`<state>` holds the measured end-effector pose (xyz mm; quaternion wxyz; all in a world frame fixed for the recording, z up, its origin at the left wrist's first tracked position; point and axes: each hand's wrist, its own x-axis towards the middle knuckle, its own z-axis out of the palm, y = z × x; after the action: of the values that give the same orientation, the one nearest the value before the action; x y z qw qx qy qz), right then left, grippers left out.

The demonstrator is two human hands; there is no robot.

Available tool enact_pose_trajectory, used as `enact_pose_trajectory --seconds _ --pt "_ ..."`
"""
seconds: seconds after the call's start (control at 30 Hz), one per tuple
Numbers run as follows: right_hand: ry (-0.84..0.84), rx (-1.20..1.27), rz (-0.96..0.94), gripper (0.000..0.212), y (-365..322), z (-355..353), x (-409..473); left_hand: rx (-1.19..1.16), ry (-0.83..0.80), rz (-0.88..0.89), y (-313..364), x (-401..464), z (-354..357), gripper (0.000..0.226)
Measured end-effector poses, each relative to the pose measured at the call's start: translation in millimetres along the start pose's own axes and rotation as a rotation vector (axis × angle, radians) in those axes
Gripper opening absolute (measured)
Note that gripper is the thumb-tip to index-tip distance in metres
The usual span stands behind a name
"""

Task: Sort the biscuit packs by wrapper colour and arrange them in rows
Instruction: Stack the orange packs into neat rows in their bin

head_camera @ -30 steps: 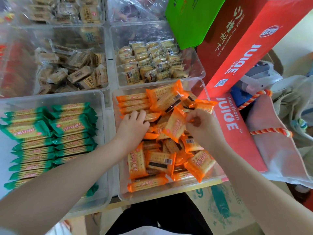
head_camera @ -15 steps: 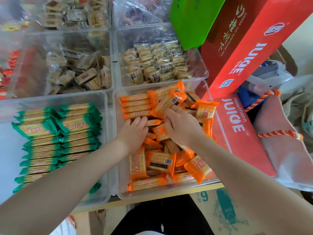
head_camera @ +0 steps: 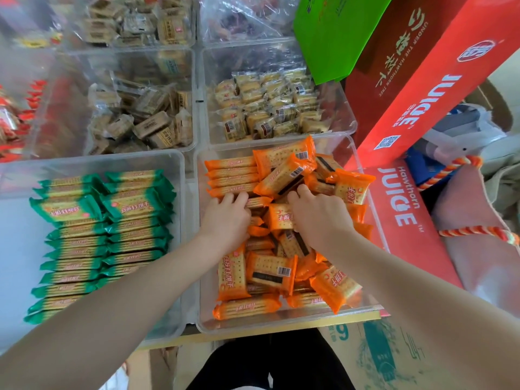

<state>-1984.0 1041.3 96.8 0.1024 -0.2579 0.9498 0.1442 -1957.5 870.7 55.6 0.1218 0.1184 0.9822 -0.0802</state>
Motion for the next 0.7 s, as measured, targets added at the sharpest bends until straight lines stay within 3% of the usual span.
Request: enact_pose_trajectory --seconds 0.07,0.2,0.37,0.5,0.7 --pt "0.03 -0.001 0.009 0.037 4 2 -6 0.02 0.068 -0.013 5 -1 4 0.03" --pt "0.043 0.021 0.046 0.04 9 5 -6 0.018 0.131 -0.072 6 1 7 0.049" --pt "0.068 0.019 0.064 0.033 8 7 -11 0.016 0.262 -0.001 -6 6 0 0.043" --pt "0.092 -0.002 0.062 0.027 4 8 -14 0.025 0.146 0.063 -14 8 -10 0.033" --pt "0.096 -0.078 -0.027 0.046 -3 6 -14 0.111 -0.051 0.065 -6 5 -11 0.014"
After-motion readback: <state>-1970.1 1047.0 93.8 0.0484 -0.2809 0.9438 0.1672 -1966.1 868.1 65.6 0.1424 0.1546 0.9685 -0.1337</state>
